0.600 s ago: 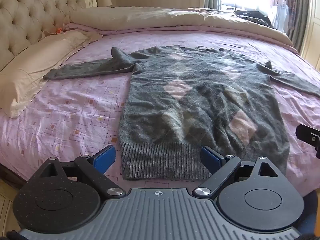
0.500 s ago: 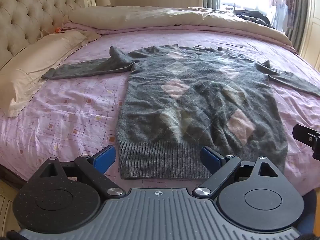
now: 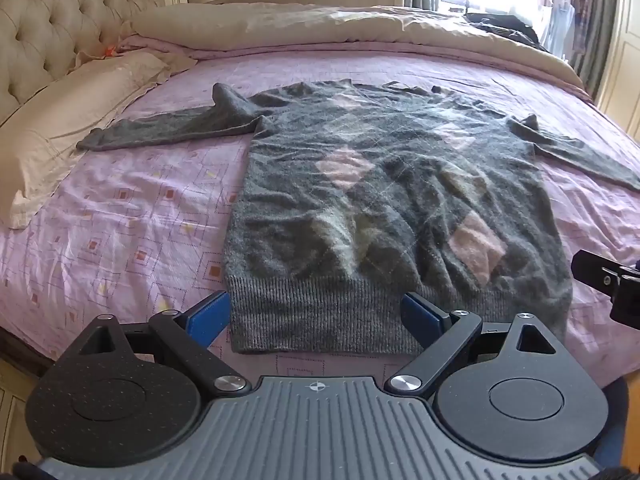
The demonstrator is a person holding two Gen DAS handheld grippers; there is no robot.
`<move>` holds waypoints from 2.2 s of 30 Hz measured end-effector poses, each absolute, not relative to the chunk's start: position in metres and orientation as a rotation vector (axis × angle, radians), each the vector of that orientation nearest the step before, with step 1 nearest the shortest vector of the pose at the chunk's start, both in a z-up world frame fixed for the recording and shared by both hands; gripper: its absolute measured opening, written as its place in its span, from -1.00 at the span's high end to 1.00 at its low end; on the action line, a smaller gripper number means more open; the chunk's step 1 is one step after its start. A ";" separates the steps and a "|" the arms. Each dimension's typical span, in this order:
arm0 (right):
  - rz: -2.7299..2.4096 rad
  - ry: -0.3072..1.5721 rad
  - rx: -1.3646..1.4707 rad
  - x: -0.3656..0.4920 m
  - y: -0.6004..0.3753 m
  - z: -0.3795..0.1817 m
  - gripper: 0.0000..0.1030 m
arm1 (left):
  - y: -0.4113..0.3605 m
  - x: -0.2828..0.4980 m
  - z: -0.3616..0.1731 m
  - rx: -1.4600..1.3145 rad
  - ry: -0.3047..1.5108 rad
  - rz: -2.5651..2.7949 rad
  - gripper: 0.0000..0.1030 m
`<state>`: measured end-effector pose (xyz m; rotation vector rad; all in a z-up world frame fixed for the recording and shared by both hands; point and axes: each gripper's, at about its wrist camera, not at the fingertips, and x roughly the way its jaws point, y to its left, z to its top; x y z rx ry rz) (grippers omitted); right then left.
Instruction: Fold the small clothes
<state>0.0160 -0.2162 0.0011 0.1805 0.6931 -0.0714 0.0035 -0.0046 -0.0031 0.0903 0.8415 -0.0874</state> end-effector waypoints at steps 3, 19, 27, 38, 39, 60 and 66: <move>-0.072 0.704 0.179 0.018 -0.216 0.000 -0.98 | -0.005 0.006 -0.002 0.085 0.849 -0.090 -0.79; -0.087 0.770 0.174 0.040 -0.216 0.011 -0.99 | -0.007 0.024 0.010 0.060 0.883 -0.073 -0.79; -0.089 0.817 0.175 0.050 -0.215 0.012 -0.99 | -0.007 0.032 0.017 0.061 0.877 -0.071 -0.79; -0.076 0.861 0.200 0.058 -0.218 0.014 -0.99 | -0.011 0.037 0.020 0.058 0.887 -0.088 -0.79; -0.074 0.870 0.205 0.059 -0.219 0.013 -0.99 | -0.012 0.037 0.020 0.057 0.889 -0.091 -0.79; 0.011 0.920 0.304 0.082 -0.237 0.004 -0.99 | -0.025 0.057 0.012 0.074 0.930 -0.111 -0.79; 0.031 0.865 0.323 0.086 -0.249 0.003 -0.98 | -0.030 0.066 0.011 0.087 0.919 -0.110 -0.79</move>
